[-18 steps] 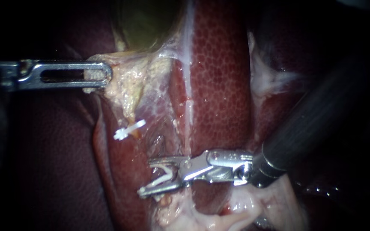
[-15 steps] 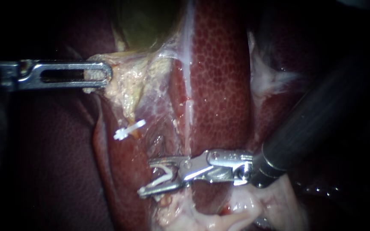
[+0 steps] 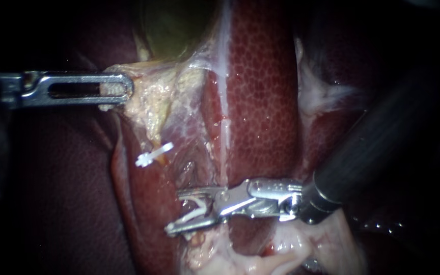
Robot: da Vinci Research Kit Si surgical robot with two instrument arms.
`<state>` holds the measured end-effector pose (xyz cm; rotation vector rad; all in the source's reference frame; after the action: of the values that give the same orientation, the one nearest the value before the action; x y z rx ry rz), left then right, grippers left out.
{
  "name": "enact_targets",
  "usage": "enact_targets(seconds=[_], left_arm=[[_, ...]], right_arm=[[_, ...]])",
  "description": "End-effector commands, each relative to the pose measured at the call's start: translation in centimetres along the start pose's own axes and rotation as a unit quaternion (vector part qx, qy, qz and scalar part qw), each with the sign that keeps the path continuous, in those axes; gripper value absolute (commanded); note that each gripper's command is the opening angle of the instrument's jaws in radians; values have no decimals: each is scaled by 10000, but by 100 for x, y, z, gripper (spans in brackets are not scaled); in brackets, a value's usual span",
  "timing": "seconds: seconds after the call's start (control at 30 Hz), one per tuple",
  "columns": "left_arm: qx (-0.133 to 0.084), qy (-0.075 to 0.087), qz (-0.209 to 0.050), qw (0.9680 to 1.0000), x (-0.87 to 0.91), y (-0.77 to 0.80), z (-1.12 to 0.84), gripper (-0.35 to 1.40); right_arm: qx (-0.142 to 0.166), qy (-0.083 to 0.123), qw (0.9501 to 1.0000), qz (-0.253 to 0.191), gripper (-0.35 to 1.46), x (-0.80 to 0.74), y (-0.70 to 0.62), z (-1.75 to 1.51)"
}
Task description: Clipping first clip right tube
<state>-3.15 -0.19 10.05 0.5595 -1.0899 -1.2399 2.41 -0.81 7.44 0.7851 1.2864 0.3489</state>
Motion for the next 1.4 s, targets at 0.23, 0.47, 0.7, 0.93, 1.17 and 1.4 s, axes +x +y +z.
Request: enact_targets(seconds=[0.23,0.47,0.7,0.93,1.17,1.4], left_arm=[[3,2,2,10000,0,0,-1,-35],[3,2,3,10000,0,0,-1,-35],[3,2,3,10000,0,0,-1,-35],[4,2,3,10000,0,0,-1,-35],[4,2,3,10000,0,0,-1,-35],[3,2,3,10000,0,0,-1,-35]], right_arm=[[37,15,10000,36,39,10,-3,-17],[89,21,9999,66,35,18,-7,-38],[51,44,9999,96,34,25,-10,-58],[31,58,9999,120,34,29,-16,-84],[28,63,9999,135,34,28,-22,-115],[6,64,9999,137,34,21,-20,-138]])
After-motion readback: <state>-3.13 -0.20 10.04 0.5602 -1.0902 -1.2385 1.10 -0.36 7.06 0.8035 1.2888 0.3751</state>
